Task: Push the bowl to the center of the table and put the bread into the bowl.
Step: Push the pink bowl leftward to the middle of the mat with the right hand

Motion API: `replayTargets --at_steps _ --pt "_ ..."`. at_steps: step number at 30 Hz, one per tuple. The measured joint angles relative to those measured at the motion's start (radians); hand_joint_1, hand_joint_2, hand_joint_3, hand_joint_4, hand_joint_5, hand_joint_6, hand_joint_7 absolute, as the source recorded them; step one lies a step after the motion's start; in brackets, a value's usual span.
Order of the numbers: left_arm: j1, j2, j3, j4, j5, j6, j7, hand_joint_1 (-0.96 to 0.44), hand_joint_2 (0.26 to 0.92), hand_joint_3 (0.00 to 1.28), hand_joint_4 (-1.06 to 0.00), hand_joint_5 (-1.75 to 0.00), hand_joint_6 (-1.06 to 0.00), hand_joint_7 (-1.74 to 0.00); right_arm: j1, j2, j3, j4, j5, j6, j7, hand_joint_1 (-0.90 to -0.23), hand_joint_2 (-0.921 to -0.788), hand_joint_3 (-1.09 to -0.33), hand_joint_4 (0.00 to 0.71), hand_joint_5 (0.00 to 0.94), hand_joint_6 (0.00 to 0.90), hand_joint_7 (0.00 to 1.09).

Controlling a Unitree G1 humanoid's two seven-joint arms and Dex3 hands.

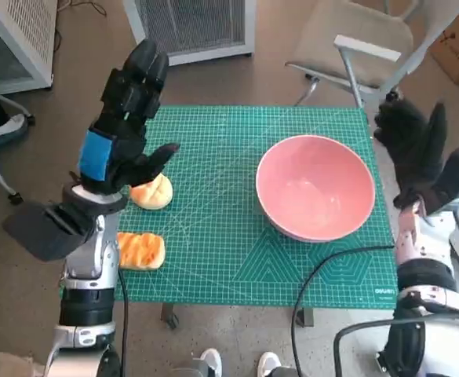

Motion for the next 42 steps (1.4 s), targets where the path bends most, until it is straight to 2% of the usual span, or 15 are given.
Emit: replayTargets --at_steps 9,20,28,42 --pt "0.010 0.000 0.000 -0.003 -0.002 0.012 0.000 -0.59 0.921 0.20 -0.09 0.00 -0.06 -0.28 0.015 0.005 -0.001 0.003 -0.016 0.017 -0.012 -0.561 -0.921 -0.695 0.299 0.018 0.348 0.18" --pt "0.019 0.000 0.001 -0.021 -0.002 0.014 0.000 -0.58 0.921 0.20 -0.09 0.00 -0.06 -0.28 0.024 0.010 -0.012 0.003 -0.018 0.042 -0.012 -0.558 -0.921 -0.671 0.286 0.004 0.358 0.16" --pt "0.021 0.000 0.002 -0.033 -0.004 0.024 0.002 -0.59 0.921 0.21 -0.09 0.00 -0.05 -0.29 0.027 0.018 -0.009 0.003 -0.037 0.048 -0.015 -0.556 -0.921 -0.681 0.272 0.002 0.349 0.14" --pt "0.026 0.002 0.002 -0.045 -0.004 0.034 0.009 -0.58 0.921 0.21 -0.09 0.00 -0.04 -0.31 0.030 0.040 -0.008 0.003 -0.039 0.057 -0.023 -0.575 -0.921 -0.686 0.277 0.004 0.350 0.12"
